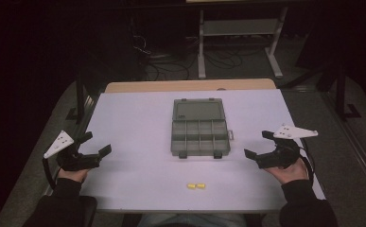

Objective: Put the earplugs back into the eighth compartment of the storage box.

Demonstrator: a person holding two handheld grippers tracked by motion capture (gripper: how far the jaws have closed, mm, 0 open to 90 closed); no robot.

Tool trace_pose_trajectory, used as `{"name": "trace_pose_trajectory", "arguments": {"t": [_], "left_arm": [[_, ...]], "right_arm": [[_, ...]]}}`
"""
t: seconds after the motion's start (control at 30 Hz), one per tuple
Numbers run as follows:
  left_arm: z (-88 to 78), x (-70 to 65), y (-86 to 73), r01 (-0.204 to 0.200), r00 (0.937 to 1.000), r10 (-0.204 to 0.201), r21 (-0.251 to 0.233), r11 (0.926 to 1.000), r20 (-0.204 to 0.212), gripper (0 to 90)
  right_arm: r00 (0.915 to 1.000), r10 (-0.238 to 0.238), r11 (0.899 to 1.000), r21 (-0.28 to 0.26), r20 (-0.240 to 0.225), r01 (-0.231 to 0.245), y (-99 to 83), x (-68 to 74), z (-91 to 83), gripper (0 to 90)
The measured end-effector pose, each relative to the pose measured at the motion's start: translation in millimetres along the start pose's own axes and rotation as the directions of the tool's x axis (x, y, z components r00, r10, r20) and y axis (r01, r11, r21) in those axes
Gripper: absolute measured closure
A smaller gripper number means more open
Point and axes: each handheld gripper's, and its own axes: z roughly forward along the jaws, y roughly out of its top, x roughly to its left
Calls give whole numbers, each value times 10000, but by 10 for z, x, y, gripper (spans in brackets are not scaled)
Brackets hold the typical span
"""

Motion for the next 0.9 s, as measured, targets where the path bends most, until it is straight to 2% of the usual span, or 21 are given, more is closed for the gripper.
{"name": "trace_pose_trajectory", "arguments": {"t": [0.53, 0.73, 0.9], "left_arm": [[20, -4, -6, 4, 10000, -4, 171, 9999, 19, 0], [24, -3, -7, -25, 10000, 24, 208, 9998, 44, 0], [33, -9, -9, -36, 9999, 34, 253, 9997, 112, 0]], "right_arm": [[9999, -76, 9997, 243, -117, 78, 6, 8, 16, 0], [9996, -196, 9990, 405, -190, 203, 30, 28, 29, 0], [9981, -459, 9965, 680, -415, 487, 90, 102, 68, 0]]}}
